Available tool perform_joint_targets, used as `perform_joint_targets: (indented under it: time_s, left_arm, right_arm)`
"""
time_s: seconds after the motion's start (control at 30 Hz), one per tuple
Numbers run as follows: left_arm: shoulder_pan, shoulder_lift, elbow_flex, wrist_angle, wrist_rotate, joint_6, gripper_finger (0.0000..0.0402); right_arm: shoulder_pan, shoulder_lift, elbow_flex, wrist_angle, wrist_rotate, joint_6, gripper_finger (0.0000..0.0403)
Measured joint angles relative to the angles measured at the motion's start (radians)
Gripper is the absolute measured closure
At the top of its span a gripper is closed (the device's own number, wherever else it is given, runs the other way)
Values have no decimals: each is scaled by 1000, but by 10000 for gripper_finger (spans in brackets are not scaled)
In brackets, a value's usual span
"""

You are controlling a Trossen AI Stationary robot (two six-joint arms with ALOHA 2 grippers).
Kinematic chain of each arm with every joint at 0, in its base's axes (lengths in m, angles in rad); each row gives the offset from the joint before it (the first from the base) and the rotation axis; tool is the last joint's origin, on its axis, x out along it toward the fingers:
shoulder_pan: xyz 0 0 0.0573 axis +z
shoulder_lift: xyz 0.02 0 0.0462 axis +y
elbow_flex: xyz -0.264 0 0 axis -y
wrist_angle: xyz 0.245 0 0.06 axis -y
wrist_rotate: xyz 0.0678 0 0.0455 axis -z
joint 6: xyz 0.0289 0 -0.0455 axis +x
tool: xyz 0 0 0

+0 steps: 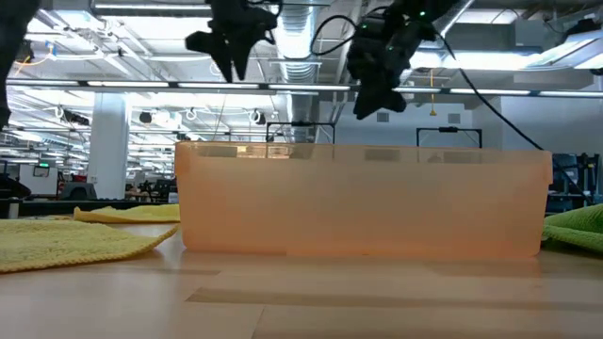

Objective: Fold microfiber towels
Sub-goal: Put the blue towel into the bin

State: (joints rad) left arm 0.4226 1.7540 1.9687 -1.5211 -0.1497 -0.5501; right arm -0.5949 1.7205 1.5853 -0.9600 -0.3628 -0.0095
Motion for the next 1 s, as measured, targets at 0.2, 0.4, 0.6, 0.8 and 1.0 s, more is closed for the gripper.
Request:
perform_joint_targets:
  time_s: [0.2, 0.4, 0.6, 0.8, 1.0]
  left_arm:
    - [-6, -177, -292, 227, -14, -47, 275]
    - [21, -255, -522, 502, 46, 26, 275]
    - [83, -246, -678, 743, 190, 98, 275]
    - [132, -246, -718, 887, 232, 96, 275]
    - [162, -246, -718, 908, 251, 63, 275]
  right_arm:
    - [30, 94, 100, -14, 36, -119, 300]
    - [45, 152, 132, -31, 47, -201, 300]
    - [49, 151, 133, -21, 92, -201, 300]
    - [28, 167, 136, 3, 99, -124, 300]
    - [-22, 226, 134, -17, 77, -2, 300]
